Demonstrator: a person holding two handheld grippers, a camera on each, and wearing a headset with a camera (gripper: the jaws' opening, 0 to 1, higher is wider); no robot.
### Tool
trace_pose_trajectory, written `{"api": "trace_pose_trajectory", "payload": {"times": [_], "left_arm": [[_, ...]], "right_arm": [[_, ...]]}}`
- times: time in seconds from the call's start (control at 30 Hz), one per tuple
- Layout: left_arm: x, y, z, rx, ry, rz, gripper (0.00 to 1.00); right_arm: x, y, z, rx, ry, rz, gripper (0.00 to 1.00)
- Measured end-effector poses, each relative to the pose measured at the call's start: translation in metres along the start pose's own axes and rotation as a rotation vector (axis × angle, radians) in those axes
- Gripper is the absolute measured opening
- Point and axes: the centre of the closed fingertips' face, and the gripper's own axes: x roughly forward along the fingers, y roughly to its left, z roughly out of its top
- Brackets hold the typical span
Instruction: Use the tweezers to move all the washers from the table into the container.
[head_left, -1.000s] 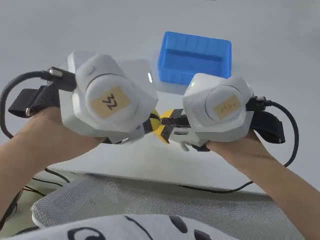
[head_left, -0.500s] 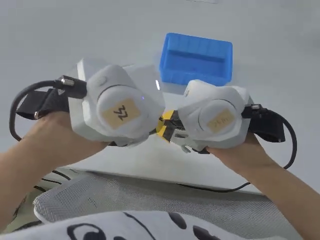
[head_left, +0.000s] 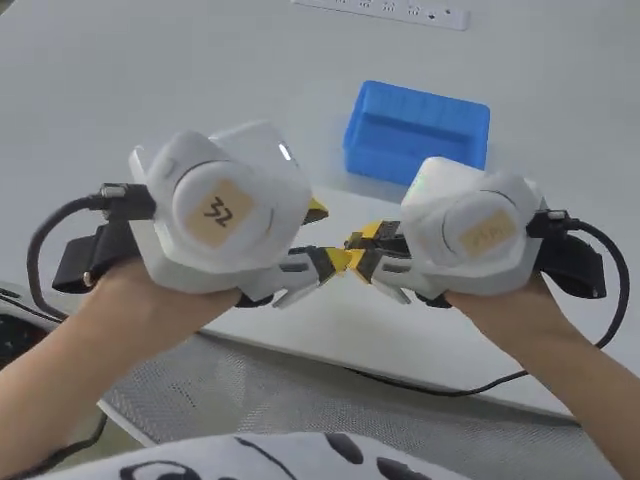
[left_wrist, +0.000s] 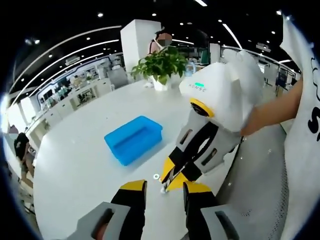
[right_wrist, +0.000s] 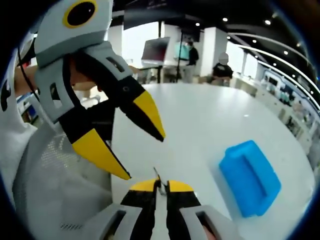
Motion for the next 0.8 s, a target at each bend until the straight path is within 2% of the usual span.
{"api": "trace_pose_trajectory", "payload": {"times": [0.03,0.13,0.2,0.3,0.33,0.37,0.47,0.57,0.8], "left_arm": [[-0.003,0.002,-0.001,-0.027,-0.01,0.031,0.34],[-0.01,0.004,-0.005,-0.085,-0.036,0.066,0.45],[-0.014,0.01,-0.008,-0.101,-0.052,0.114,0.55],[-0.017,0.017,-0.011,-0.153,-0.082,0.153,0.74],[-0.018,0.022,-0.011,-0.16,-0.103,0.185,0.79],[-0.019,0.024,-0.014,-0.159,-0.098,0.198,0.83],[-0.017,0.033,-0.025,-0.119,-0.068,0.26,0.85],[-0.011,0.031,-0.03,-0.097,-0.054,0.251,0.93],[-0.005,0.031,-0.036,-0.085,-0.063,0.248,0.99]], "right_arm": [[-0.003,-0.001,0.0,0.005,-0.004,0.001,0.02],[-0.011,-0.007,0.001,0.029,-0.026,-0.004,0.02],[-0.017,-0.01,0.005,0.076,-0.052,0.002,0.02],[-0.027,-0.018,0.013,0.115,-0.082,0.0,0.02],[-0.031,-0.022,0.017,0.115,-0.093,-0.009,0.02],[-0.034,-0.024,0.019,0.119,-0.1,-0.014,0.02],[-0.041,-0.032,0.029,0.127,-0.126,-0.028,0.02],[-0.047,-0.043,0.037,0.115,-0.133,-0.06,0.02],[-0.052,-0.067,0.06,0.111,-0.168,-0.127,0.02]]}}
